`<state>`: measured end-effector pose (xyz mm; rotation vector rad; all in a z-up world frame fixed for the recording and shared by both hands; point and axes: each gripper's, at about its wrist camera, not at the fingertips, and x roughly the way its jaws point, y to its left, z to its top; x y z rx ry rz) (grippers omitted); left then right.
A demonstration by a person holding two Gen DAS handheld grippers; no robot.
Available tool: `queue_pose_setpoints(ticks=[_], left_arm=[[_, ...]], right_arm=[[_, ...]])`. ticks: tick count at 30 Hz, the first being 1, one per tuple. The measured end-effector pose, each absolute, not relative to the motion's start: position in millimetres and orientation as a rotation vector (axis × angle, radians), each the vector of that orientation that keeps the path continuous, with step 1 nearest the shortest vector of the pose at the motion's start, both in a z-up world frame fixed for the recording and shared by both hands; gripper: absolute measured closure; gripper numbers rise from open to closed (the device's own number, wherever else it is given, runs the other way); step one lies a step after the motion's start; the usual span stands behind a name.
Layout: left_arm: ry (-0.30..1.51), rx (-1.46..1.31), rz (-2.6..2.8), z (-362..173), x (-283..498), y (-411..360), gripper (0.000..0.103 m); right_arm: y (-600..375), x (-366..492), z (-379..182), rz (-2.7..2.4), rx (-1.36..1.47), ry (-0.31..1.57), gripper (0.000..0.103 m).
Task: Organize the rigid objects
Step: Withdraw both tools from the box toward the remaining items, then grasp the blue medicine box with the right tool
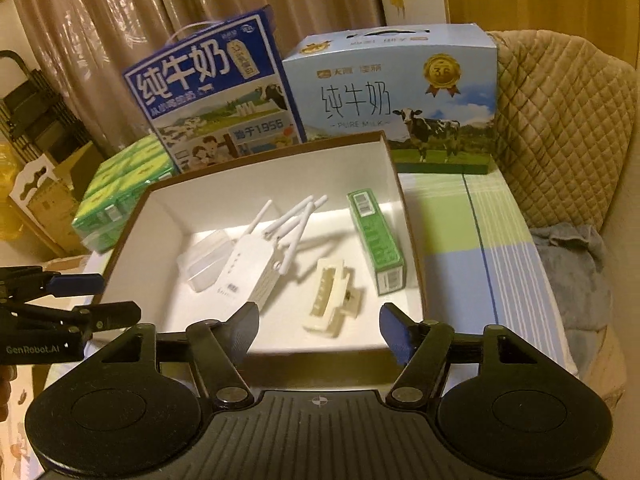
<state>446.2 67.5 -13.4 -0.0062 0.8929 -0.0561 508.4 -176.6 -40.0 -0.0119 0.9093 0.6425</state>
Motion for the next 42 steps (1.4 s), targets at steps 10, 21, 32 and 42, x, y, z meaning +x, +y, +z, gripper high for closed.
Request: queue_pose_setpoints(ticks=[10,21,32,42], left_arm=[[0.874,-0.08,-0.027,-5.3,389.1,71.5,0.04],[0.891,-0.134,0.026,-15.9,336.0,73.8,0.04],[0.932,-0.149,0.076,-34.3,300.2,78.1,0.04],[0.975,-0.164,0.1,-51.6,281.1,80.2,0.04]], right_arm=[[-189.7,462.4,-38.5,0.657,0.019,0.948,0.039],[-205.7,422.9,-57.9,0.659,0.031,1.03,0.039],[-218.1,392.5,-80.0,0.649,0.051,1.09,0.039],[-221.8,383.7,-96.6,0.656,0.154,1.156,0.039]])
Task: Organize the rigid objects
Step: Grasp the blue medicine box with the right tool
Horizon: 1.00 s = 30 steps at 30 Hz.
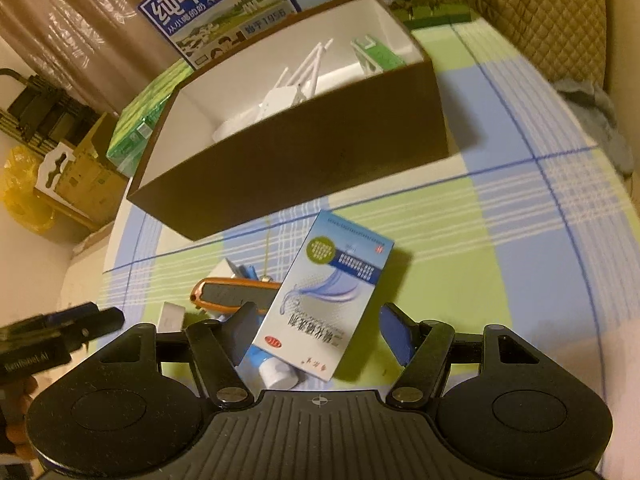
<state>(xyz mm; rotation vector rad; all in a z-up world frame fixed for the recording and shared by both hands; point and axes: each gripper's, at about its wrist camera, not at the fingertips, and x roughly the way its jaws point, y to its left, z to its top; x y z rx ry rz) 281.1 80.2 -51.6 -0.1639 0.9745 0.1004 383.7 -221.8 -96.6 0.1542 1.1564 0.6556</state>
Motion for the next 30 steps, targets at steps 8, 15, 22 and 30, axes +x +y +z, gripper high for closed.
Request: queue_pose_setpoints(ticks=[8,15,22,30], left_arm=[[0.994,-0.167,0.129,-62.0,269.6,85.4,0.04],[1.005,-0.164,0.149,-70.2,264.9,92.4,0.04],[1.018,-0.168,0.162,-78.6,265.5,100.1,0.04],[1.034,-0.173,0.154,-86.6,270.9,106.2,0.04]], right_arm=[[-214.0,383.7,-114.1,0.638,0.179,1.215,0.026],[-211.3,394.8,-126.8,0.597,0.233,1.234,0.021],[-205.4,406.0,-138.8,0.555,0.272,1.247,0.021],[-200.6,414.4,-150.6,0.529,0.298,1.257,0.021]])
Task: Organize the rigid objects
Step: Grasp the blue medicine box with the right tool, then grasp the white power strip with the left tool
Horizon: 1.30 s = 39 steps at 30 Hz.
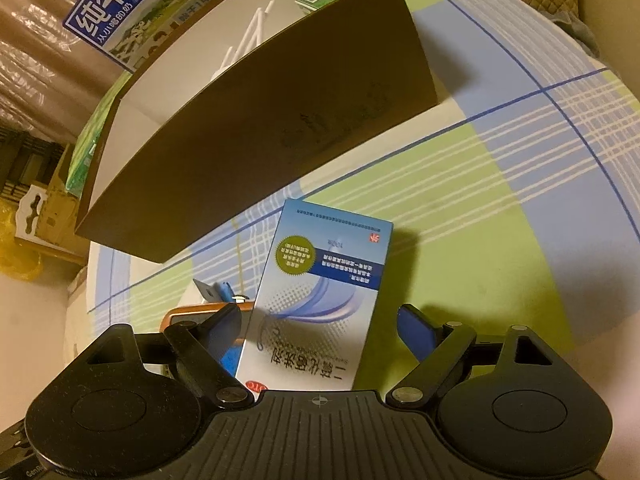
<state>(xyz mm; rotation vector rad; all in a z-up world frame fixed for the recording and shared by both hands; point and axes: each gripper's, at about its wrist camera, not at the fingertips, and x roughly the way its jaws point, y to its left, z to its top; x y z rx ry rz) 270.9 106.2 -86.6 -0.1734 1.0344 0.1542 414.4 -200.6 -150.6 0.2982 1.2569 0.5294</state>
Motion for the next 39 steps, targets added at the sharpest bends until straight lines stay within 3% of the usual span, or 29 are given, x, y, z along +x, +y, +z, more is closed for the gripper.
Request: queue_pose_setpoints(ticks=[9,12,15,30,35,39], left_arm=[[1.057,-0.22,0.12,-97.4,279.0,112.5,0.04],[1.068,-0.255,0.103,-102.2,281.7,115.5,0.04],[1.076,-0.277,0.095,-106.6,285.2,118.8,0.04],[1.112,-0.442,0.046,-137.4,303.6,154.7,0.038],[1.12,-0.469,0.007,-145.1,312.4,155.9,0.046],[1.117,-0.475,-0.004,-148.6,315.7,155.4,0.045]], right_arm=[[-195.1,418.2,-158.8,0.525,0.3,1.254,0.021],[-196.1,418.5,-158.9,0.549,0.307,1.244,0.036],[-193.8,418.4,-155.8,0.566,0.261,1.226,0.037],[-224.6,422.6,-136.3,0.487,0.114,1.101,0.038],[-236.2,424.9,-135.8,0.46,0.097,1.102,0.038],[-240.6,422.5,-135.7,0.45,0.093,1.107,0.038]])
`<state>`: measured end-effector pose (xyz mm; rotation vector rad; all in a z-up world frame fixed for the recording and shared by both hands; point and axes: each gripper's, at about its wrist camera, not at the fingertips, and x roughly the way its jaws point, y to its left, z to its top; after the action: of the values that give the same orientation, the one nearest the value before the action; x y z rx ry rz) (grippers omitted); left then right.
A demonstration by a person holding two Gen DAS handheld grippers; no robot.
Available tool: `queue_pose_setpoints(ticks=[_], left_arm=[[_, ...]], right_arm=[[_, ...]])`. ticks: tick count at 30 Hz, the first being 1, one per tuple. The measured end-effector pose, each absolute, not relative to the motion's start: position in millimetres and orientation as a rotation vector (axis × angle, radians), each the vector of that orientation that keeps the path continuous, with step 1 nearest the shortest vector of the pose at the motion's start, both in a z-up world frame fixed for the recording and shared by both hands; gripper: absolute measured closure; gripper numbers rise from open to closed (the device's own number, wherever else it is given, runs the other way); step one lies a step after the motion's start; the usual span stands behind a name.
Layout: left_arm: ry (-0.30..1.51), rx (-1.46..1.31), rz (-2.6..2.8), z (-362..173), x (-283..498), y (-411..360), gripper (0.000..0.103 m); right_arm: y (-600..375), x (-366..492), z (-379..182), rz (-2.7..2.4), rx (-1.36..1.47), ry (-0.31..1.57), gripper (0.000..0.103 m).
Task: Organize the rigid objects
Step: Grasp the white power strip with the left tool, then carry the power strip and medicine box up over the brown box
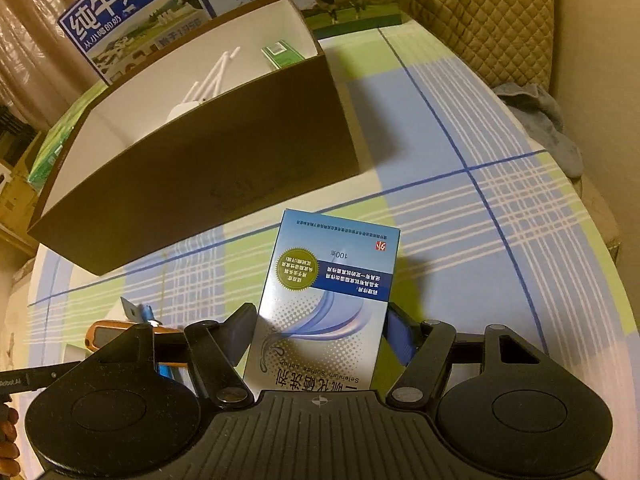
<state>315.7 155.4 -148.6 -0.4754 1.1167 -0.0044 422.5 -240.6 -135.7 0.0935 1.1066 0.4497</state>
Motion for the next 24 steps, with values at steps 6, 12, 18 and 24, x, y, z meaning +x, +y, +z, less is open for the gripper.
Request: queue_pose_setpoints(ticks=[6,12,18,24], left_arm=[[1.104,-0.421,0.005,-145.8,314.0,149.7,0.046],[1.082,-0.287,0.04,-133.5,307.9,136.1,0.046],[1.027,-0.223,0.065,-109.8,300.7,132.6,0.046],[0.953,-0.185,0.055,-76.2,302.4,130.6,0.046]], right_arm=[[-237.3,419.1,-136.1,0.458,0.067,1.108,0.038],[-230.4,415.0,-131.7,0.49,0.002,1.09,0.038],[-222.2,411.2,-121.0,0.559,-0.072,1.05,0.038],[-211.0,414.1,-100.1,0.682,-0.136,1.012,0.038]])
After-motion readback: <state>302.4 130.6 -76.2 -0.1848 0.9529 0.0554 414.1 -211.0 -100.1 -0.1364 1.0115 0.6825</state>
